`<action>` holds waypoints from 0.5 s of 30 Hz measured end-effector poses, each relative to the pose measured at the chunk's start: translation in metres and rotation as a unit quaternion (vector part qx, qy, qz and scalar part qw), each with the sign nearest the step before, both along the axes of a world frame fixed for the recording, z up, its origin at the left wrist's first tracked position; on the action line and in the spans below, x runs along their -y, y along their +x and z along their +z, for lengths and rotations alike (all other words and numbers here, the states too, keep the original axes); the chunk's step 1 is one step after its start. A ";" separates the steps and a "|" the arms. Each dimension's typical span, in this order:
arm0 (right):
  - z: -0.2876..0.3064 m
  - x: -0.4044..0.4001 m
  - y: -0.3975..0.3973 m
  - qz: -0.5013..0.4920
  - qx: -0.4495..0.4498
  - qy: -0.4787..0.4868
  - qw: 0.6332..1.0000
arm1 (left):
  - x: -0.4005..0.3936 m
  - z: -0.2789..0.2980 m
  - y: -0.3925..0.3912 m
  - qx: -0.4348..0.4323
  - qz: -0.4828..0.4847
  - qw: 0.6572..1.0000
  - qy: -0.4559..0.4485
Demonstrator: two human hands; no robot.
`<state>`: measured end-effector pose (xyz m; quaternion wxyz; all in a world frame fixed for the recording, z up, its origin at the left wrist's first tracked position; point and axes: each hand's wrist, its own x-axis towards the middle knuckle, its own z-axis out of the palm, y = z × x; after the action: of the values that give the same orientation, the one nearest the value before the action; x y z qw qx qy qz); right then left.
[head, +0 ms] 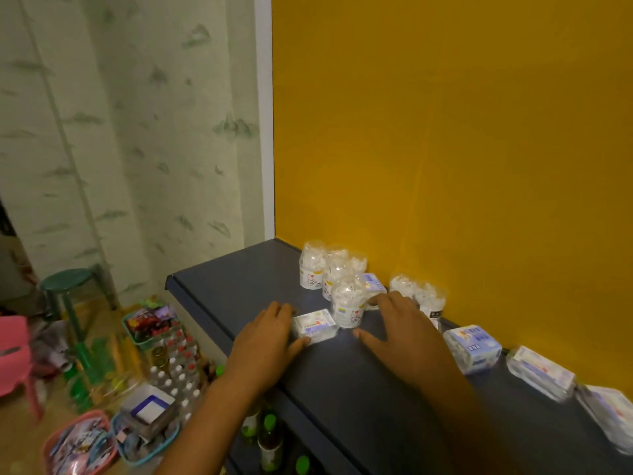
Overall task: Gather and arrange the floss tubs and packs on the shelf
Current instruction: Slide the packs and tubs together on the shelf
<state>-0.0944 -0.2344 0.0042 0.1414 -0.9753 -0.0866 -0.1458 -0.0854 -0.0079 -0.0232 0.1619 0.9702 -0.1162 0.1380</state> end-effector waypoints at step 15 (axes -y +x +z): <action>-0.009 0.004 0.023 -0.055 -0.025 0.010 0.998 | -0.010 -0.029 0.049 -0.047 -0.051 0.991 -0.112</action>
<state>-0.0715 -0.2387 -0.0044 0.1450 -0.9805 -0.0277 -0.1296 -0.0364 0.0017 -0.0526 0.2820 0.9441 -0.1413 0.0961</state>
